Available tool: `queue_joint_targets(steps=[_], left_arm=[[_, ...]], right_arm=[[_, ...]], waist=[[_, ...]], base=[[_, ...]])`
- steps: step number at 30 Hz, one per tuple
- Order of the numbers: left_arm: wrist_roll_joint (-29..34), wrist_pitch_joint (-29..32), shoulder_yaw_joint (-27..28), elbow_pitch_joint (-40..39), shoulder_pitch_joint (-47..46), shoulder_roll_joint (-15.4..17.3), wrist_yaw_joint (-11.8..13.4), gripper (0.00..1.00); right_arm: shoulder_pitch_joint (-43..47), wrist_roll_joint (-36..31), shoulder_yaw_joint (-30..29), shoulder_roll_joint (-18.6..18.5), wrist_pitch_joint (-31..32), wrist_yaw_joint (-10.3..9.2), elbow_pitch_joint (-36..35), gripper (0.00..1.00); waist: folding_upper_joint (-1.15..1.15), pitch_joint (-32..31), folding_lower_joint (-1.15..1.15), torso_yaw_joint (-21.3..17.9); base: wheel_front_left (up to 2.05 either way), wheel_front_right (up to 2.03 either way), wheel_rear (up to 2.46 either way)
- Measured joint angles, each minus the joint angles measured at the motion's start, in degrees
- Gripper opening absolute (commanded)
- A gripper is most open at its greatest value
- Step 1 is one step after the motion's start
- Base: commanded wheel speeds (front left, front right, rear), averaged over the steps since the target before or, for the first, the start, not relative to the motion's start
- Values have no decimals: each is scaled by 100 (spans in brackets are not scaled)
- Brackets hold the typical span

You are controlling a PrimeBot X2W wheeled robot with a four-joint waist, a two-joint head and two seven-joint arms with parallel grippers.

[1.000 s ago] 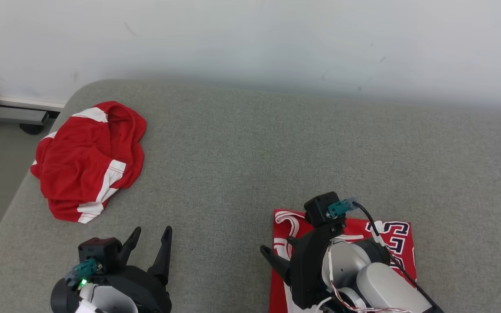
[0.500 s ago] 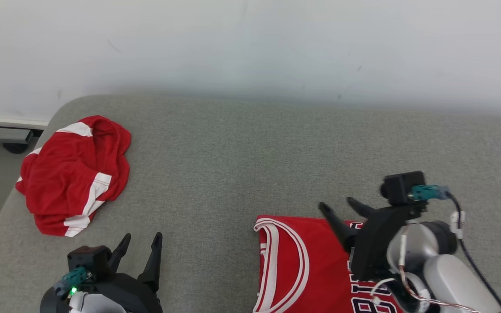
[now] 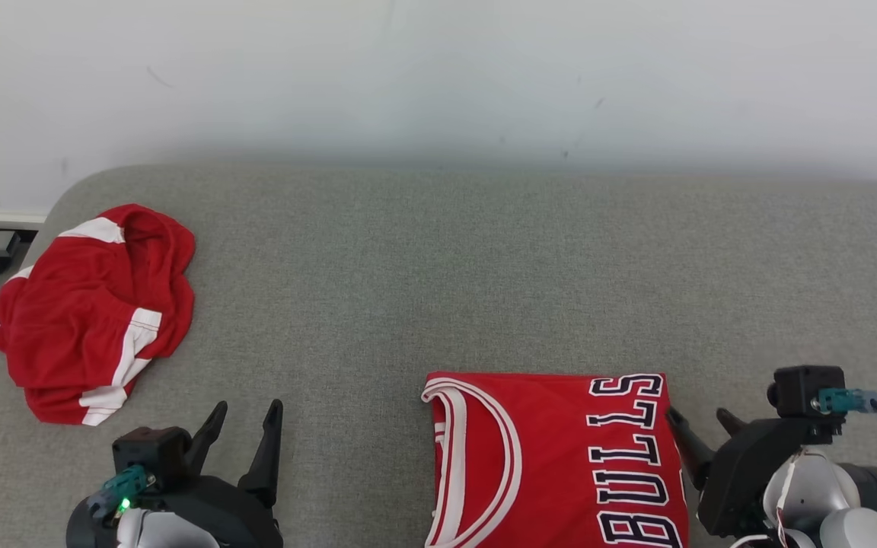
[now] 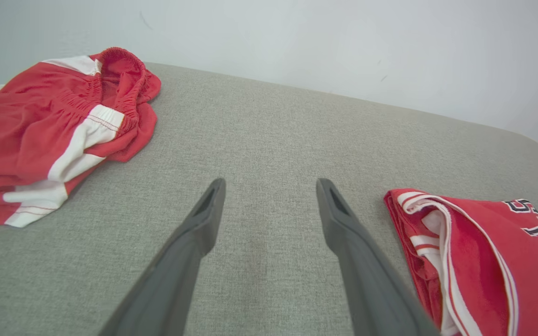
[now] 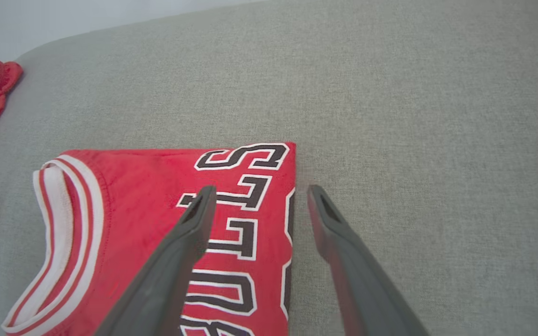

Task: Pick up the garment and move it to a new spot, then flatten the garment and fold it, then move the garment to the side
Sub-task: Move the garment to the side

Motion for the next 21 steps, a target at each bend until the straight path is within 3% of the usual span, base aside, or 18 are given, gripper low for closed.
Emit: queue_joint_targets(steps=[11, 21], left_arm=[[58, 97, -133, -34, -188, -33, -3, 100], [69, 143, -154, -55, -258, -37, -4, 100]], right_arm=[[-16, -68, -401, 479, 219, 0, 702, 100], [-386, -344, -689, 626, 459, 0, 1277, 100]], waist=[[0, 170, 1, 97], [0, 310, 1, 279]], base=[[0, 0, 0], [0, 0, 0]])
